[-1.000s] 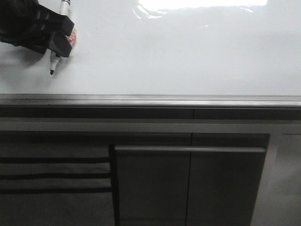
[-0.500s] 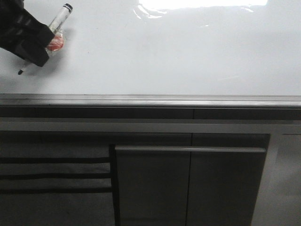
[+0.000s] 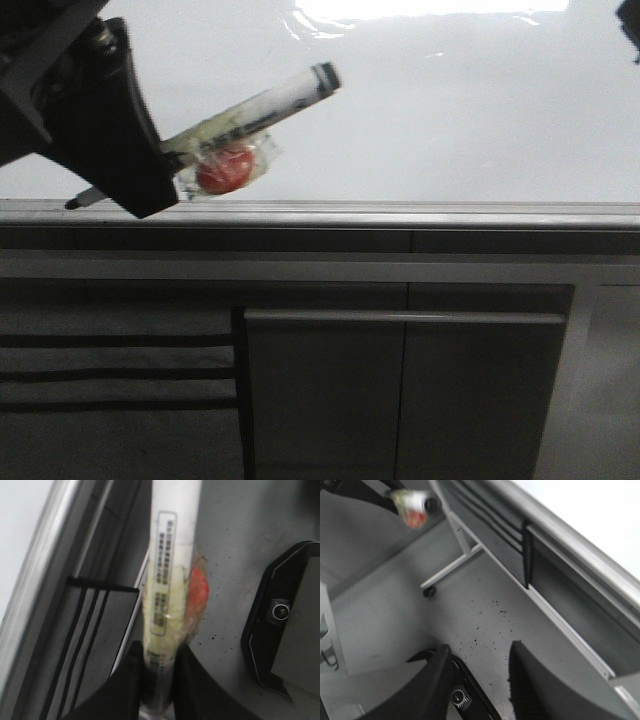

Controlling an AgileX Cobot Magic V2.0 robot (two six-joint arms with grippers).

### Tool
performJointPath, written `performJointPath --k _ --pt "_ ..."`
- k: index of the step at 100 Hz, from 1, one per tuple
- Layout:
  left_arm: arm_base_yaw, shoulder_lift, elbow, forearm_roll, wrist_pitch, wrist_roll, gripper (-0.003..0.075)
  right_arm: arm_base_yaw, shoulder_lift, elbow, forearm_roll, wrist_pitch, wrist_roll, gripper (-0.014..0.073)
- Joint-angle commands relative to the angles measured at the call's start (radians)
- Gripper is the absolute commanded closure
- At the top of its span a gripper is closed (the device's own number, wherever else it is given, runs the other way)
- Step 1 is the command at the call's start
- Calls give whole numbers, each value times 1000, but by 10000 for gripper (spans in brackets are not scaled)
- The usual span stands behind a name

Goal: Write number 0 on whiteboard

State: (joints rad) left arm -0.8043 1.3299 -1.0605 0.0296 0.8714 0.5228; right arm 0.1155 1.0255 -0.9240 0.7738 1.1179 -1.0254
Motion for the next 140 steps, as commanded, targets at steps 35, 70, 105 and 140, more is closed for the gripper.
performJointPath --k 35,70,105,140 --pt "-75 -31 -204 -164 139 146 732 420 197 -277 -205 -50 -48 291" --pt "-75 -31 -204 -164 138 146 733 516 257 -325 -208 -129 -48 295" --pt "-75 -31 -204 -164 120 146 733 514 257 -325 -177 -107 -48 471" --pt "-71 -31 -204 -160 78 146 570 514 257 -325 -177 -91 -48 606"
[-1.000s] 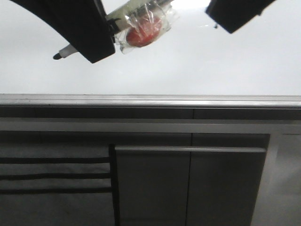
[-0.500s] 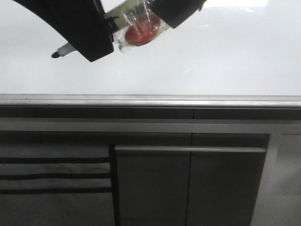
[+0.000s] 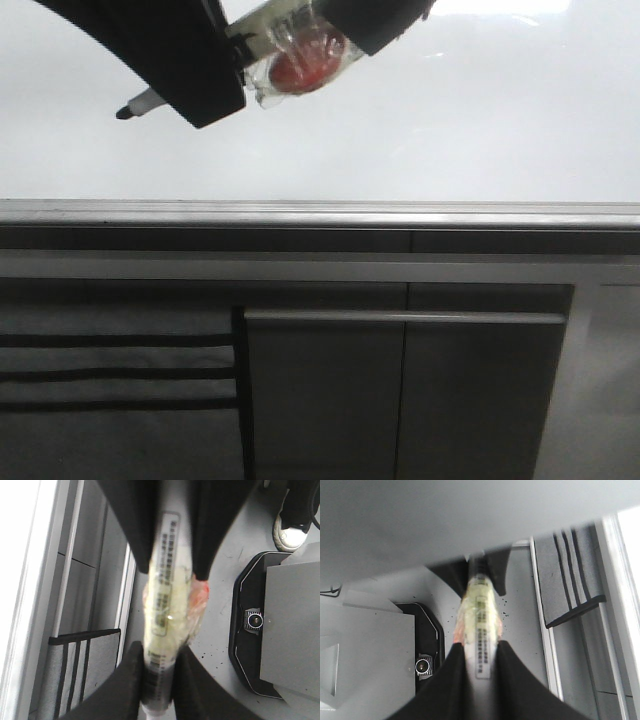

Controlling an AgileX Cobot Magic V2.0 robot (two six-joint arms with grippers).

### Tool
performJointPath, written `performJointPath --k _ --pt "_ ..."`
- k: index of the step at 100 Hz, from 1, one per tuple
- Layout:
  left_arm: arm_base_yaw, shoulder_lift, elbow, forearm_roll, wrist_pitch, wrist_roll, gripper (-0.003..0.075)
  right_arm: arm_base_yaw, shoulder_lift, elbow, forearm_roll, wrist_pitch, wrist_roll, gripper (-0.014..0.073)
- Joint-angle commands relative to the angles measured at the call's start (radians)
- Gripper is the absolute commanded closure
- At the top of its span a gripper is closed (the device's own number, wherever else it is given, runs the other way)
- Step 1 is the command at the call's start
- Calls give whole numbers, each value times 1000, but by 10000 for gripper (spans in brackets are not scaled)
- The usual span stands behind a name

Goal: Write number 0 on whiteboard

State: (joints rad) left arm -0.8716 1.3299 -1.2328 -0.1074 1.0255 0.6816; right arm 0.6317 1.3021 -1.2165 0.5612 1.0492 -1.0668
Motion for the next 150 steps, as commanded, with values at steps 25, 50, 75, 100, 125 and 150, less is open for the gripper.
performJointPath --k 25,50,75,100,125,150 --pt "50 -86 -7 -66 -199 -111 292 -75 -59 -22 118 -18 -6 606" --pt "222 -363 201 -143 -457 -187 292 -347 -283 167 273 -150 -8 606" --pt "489 -629 498 -225 -697 -334 292 -433 -518 453 432 -305 0 606" --pt "582 -670 585 -293 -728 -334 292 -433 -455 480 502 -506 125 606" --pt "582 -668 585 -293 -728 -334 293 -433 -156 290 357 -388 145 606" --pt "582 -668 585 -293 -731 -334 293 -433 73 63 346 -323 158 606"
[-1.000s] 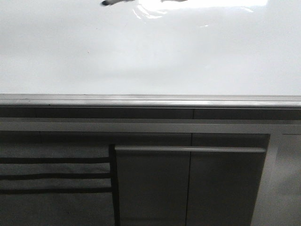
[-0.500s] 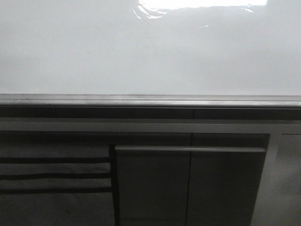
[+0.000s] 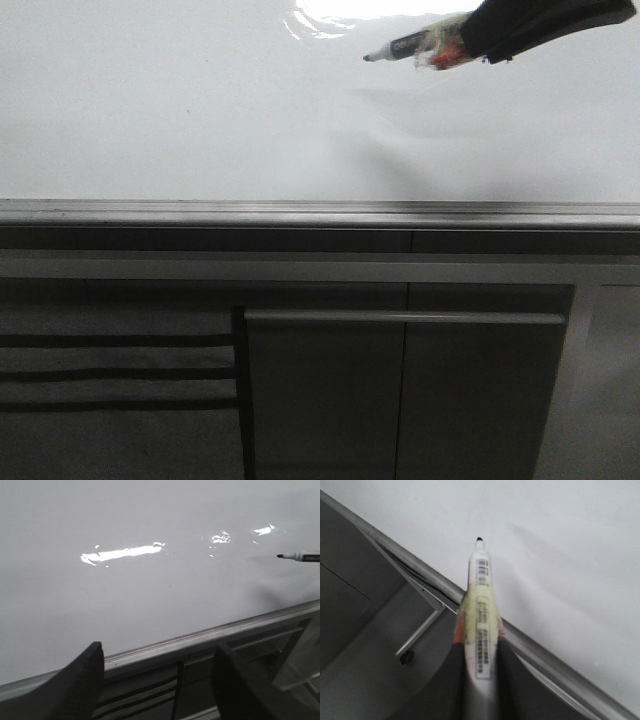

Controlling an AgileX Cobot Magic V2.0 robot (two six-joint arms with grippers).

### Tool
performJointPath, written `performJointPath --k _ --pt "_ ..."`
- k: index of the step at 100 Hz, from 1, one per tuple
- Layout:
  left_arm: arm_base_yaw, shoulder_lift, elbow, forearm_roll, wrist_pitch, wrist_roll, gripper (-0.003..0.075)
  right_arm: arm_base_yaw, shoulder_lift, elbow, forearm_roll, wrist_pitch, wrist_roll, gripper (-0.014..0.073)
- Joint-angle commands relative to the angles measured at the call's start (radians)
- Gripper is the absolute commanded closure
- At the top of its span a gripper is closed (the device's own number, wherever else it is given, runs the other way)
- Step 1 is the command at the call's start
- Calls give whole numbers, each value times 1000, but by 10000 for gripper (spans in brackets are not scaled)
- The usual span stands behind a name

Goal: Write number 0 on whiteboard

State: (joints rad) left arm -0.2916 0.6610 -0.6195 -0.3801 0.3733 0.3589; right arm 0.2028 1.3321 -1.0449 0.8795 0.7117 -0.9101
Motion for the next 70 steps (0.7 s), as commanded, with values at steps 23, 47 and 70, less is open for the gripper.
performJointPath --k 23,47,70 --pt "2 1 -28 -20 -79 -11 293 -2 231 -253 -109 121 97 606" --pt "2 1 -28 -14 -79 -9 293 -41 217 -271 -308 156 234 606" --pt "2 1 -28 -14 -79 -8 293 -13 212 -384 -279 142 234 606"
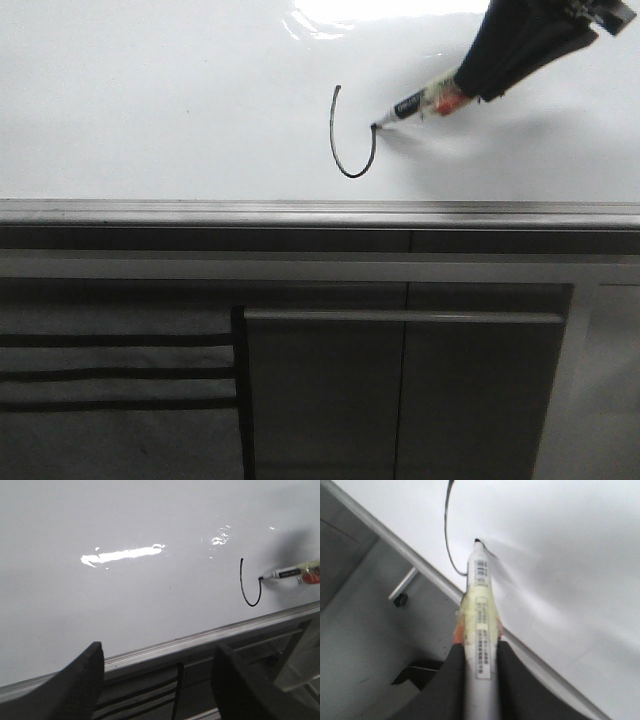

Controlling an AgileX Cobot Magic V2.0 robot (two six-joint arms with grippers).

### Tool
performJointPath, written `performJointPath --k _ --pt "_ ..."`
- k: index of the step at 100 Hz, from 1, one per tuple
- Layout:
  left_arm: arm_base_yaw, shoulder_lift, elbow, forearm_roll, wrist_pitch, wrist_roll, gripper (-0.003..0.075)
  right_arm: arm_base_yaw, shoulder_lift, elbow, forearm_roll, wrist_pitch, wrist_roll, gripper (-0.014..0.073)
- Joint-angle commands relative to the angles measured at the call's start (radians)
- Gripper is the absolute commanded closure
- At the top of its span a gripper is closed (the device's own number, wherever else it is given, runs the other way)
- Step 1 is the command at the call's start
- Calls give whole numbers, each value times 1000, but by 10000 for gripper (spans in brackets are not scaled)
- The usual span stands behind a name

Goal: Write number 0 on whiteboard

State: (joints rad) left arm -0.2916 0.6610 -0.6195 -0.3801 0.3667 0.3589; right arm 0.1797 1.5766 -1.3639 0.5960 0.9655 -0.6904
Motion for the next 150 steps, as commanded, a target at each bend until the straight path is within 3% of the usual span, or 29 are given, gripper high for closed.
performJointPath --k 1,22,45,64,74,83,111,150 --pt "2 1 -28 -14 -72 -8 293 12 -34 -67 4 -112 14 606" --pt "2 1 -28 -14 -72 -8 293 93 0 -76 2 -117 10 606" --pt "2 3 -31 8 25 54 293 101 -104 -30 3 10 -76 606" --pt "-61 71 -89 -100 203 268 293 158 -276 140 34 121 -397 606" --pt "-142 146 -134 -188 278 441 293 212 -331 205 32 117 -549 606" --pt "-228 231 -177 -210 303 495 292 257 -347 215 32 115 -643 606" --pt "-454 491 -333 -167 277 573 293 332 -348 215 32 12 -730 606" --pt "-467 678 -462 -143 232 573 318 332 -348 215 32 -47 -731 606"
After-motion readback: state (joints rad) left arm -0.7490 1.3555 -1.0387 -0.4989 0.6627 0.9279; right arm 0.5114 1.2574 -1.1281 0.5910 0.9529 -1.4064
